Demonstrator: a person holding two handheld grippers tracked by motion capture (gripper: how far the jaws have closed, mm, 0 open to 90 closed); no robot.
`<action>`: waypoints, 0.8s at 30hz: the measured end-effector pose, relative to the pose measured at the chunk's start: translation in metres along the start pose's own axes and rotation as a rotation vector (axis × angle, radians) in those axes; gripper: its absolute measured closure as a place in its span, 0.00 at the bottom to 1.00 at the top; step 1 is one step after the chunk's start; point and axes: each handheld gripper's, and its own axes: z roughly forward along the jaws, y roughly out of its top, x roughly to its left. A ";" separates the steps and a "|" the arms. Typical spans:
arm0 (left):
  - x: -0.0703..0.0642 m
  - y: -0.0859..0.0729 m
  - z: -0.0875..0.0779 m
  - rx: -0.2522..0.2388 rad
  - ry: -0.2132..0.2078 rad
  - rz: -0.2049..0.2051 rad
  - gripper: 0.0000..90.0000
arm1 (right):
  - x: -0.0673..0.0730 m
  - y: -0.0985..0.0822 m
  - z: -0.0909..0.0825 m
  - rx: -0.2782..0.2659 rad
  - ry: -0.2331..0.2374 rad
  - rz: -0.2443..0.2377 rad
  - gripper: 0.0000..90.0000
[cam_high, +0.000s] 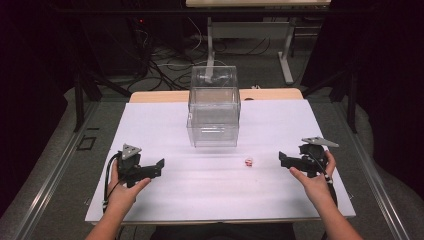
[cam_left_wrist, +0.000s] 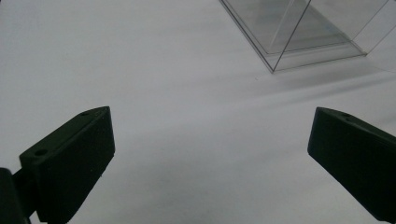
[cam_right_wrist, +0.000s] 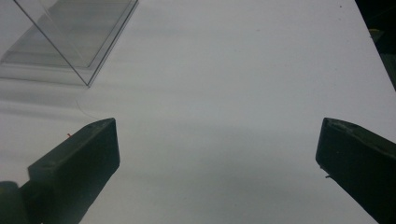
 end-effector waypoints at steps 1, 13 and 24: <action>0.000 0.000 0.000 -0.004 0.006 -0.001 0.01 | 0.003 -0.001 0.001 0.007 0.000 -0.022 0.00; 0.000 0.000 -0.001 -0.026 0.015 0.007 0.01 | 0.019 0.005 0.002 0.017 0.061 -0.031 0.00; -0.001 -0.001 -0.001 -0.029 0.002 0.012 0.01 | 0.043 0.014 0.013 0.024 0.110 -0.083 0.01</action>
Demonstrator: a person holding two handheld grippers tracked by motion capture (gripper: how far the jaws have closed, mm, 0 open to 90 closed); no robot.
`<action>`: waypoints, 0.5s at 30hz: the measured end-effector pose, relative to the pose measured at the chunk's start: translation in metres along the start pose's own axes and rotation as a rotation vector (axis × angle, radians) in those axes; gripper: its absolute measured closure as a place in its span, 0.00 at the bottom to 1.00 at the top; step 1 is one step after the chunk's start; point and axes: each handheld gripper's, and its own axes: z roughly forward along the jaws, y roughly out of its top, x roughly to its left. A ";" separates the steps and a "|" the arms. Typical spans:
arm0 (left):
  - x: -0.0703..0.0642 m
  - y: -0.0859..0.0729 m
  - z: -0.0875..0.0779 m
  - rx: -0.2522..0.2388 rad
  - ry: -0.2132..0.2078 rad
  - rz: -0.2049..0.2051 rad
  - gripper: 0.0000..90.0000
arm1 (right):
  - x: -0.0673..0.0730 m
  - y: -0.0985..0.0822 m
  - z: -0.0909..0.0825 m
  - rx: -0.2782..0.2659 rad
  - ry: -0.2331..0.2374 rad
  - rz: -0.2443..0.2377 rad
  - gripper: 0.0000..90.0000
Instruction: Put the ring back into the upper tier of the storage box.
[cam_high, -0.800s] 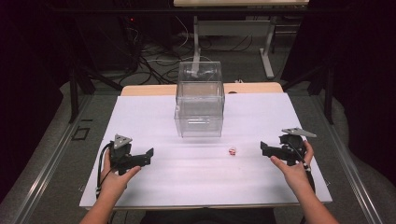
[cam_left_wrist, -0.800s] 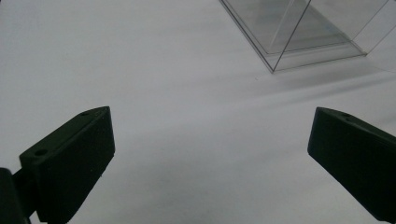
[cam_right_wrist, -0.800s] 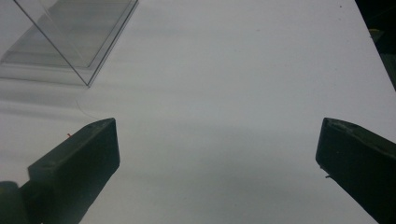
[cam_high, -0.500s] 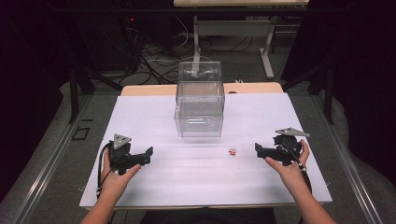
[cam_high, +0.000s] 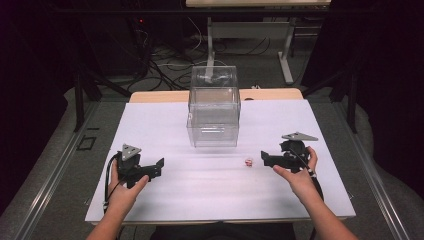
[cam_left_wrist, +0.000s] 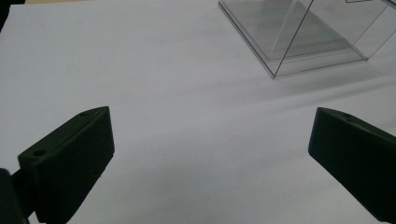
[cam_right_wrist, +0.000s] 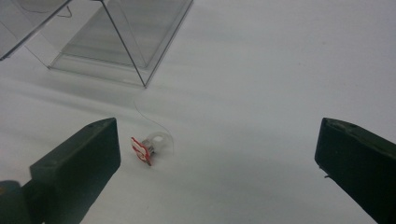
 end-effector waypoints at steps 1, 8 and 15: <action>0.000 0.000 0.000 0.002 -0.001 0.000 0.01 | 0.002 0.001 0.002 -0.001 0.005 -0.001 0.01; 0.001 0.000 -0.001 0.002 -0.007 -0.006 0.01 | 0.016 0.007 0.011 0.015 0.032 -0.016 0.01; 0.000 -0.001 -0.002 -0.005 -0.006 -0.012 0.01 | 0.026 0.012 0.021 0.061 0.024 -0.009 0.08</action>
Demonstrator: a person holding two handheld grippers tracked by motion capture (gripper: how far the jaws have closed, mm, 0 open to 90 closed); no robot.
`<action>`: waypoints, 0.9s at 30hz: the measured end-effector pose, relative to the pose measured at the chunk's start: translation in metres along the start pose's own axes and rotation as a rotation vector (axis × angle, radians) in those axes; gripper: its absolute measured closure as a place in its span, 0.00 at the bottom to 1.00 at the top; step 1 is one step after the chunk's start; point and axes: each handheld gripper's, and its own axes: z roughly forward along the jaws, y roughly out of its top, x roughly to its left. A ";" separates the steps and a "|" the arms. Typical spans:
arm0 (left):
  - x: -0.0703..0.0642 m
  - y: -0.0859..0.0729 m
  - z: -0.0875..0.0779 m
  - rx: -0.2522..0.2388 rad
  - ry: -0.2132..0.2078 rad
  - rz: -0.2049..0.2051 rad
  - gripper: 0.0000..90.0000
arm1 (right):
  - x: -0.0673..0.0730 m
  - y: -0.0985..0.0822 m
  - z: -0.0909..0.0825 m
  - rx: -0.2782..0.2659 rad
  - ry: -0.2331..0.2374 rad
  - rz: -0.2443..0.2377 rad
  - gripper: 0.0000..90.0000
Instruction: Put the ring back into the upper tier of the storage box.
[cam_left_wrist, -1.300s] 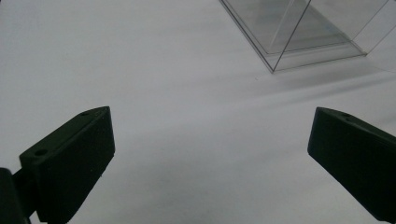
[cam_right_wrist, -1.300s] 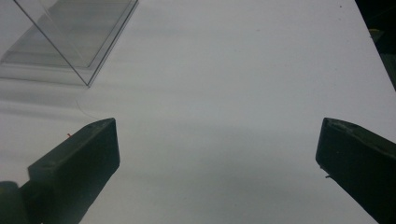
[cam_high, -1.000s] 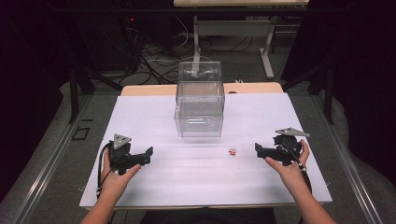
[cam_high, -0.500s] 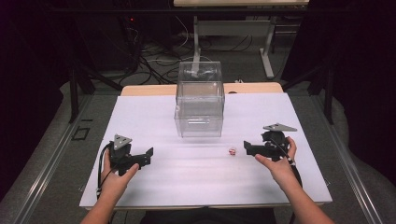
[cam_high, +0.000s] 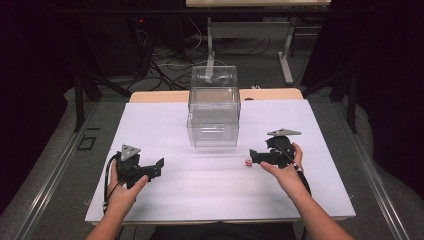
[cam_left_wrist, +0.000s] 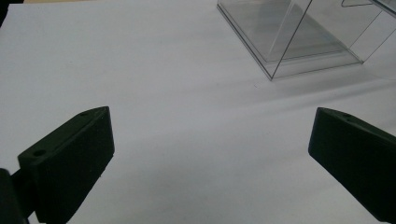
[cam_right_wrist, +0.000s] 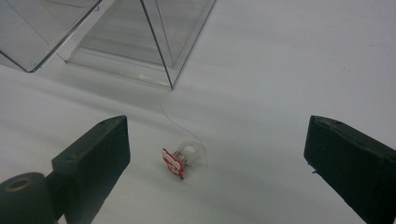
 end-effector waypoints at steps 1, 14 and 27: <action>0.000 0.000 0.000 0.000 0.000 0.000 0.01 | 0.001 0.000 0.002 0.004 0.005 -0.002 0.09; 0.000 0.000 0.000 -0.004 0.004 -0.006 0.01 | 0.015 0.004 0.019 0.096 0.011 0.032 0.23; 0.001 -0.001 0.000 0.003 0.000 -0.007 0.01 | 0.017 -0.001 0.032 0.180 0.039 0.076 0.45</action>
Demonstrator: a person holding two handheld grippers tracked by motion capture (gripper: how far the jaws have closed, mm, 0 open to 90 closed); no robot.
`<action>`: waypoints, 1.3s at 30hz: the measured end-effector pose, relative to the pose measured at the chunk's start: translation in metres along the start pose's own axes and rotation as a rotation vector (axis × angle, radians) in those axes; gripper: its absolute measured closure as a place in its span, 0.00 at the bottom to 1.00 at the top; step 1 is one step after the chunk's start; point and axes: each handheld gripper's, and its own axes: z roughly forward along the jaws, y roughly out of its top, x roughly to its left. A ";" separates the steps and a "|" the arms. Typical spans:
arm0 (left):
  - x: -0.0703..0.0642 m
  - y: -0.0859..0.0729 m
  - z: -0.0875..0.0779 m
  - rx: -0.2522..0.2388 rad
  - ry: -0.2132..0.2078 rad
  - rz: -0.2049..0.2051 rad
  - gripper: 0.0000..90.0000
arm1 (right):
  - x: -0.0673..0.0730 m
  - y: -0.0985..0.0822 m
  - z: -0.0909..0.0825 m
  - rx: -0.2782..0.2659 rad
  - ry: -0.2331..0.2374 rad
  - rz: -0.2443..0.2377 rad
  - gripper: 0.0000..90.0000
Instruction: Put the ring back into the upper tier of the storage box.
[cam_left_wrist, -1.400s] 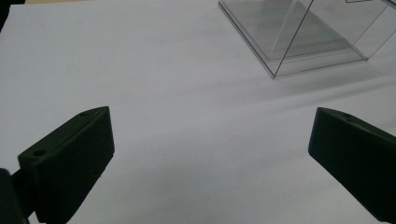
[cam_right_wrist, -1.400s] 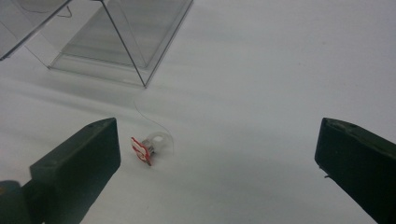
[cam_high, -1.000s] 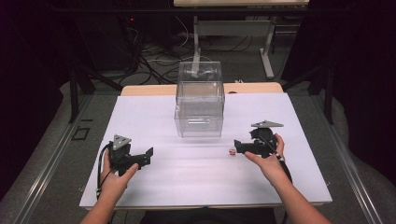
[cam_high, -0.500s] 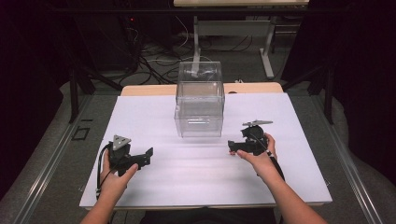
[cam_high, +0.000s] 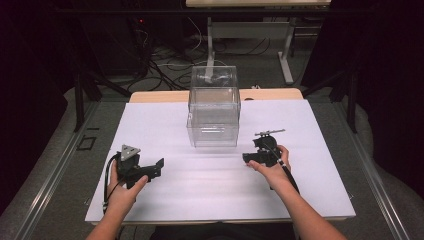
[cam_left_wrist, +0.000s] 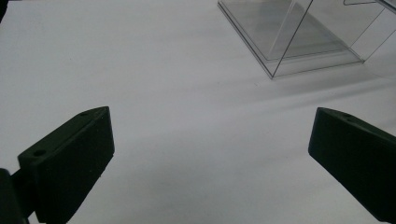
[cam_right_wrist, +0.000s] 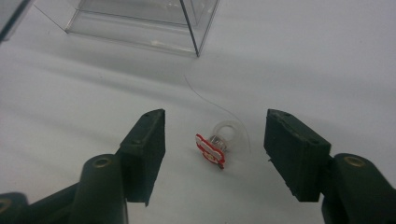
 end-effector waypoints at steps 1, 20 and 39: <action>0.000 0.000 0.000 0.000 0.000 0.000 0.01 | 0.000 0.000 0.000 0.000 0.000 0.000 0.45; 0.001 -0.001 0.000 0.004 -0.001 -0.010 0.01 | 0.002 -0.007 0.022 0.076 0.010 0.042 0.56; 0.002 -0.001 -0.001 0.002 0.002 -0.016 0.01 | 0.005 -0.008 0.034 0.102 -0.042 0.025 0.66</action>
